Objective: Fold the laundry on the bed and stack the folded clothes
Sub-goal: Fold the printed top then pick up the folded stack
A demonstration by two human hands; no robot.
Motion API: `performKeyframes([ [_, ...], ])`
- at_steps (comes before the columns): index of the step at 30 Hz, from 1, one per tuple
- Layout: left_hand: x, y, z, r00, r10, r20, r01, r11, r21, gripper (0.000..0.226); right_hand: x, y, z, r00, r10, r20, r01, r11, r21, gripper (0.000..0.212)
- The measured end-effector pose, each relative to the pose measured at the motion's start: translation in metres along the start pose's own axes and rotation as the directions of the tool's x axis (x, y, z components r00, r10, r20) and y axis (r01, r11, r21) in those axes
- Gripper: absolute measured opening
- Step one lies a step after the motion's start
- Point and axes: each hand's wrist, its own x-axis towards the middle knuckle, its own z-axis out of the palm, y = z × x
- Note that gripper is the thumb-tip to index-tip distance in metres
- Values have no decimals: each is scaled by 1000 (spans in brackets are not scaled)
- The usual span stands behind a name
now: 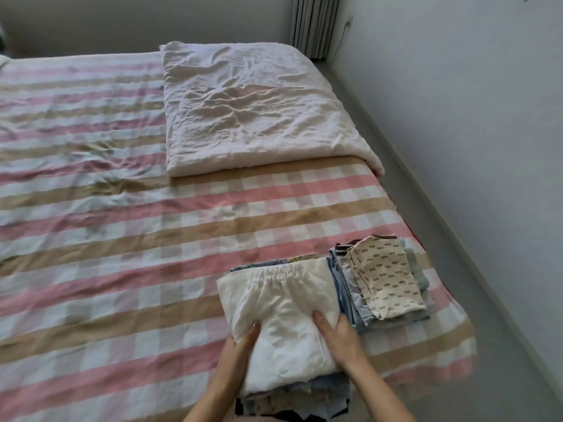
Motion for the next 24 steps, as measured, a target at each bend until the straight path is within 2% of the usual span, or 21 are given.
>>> performKeyframes([
  [5, 36, -3, 15, 996, -22, -85, 19, 999, -36, 17, 50, -2, 0, 997, -19, 74, 26, 995, -96, 62],
  [7, 51, -8, 17, 993, -28, -113, 22, 998, -51, 20, 72, 4, 7, 993, -39, 110, 45, 998, -53, 66],
  [11, 84, -23, 18, 990, -56, -129, 47, 996, -73, 34, 111, 24, 23, 990, -20, 137, 25, 999, -38, 52],
  [14, 109, -37, 18, 986, -88, -140, 81, 995, -49, 54, 138, 43, 34, 991, 23, 133, -19, 999, -37, 52],
  [21, 154, -76, 15, 981, -78, -180, 83, 996, 22, 20, 181, 80, 59, 987, 97, 128, -101, 995, 18, 56],
  [22, 156, -81, 14, 980, -67, -186, 74, 997, 31, 21, 184, 83, 62, 987, 102, 121, -106, 994, 23, 57],
  [24, 159, -85, 15, 985, -32, -168, 43, 997, 63, 38, 188, 87, 65, 989, 105, 108, -108, 994, 23, 57],
])
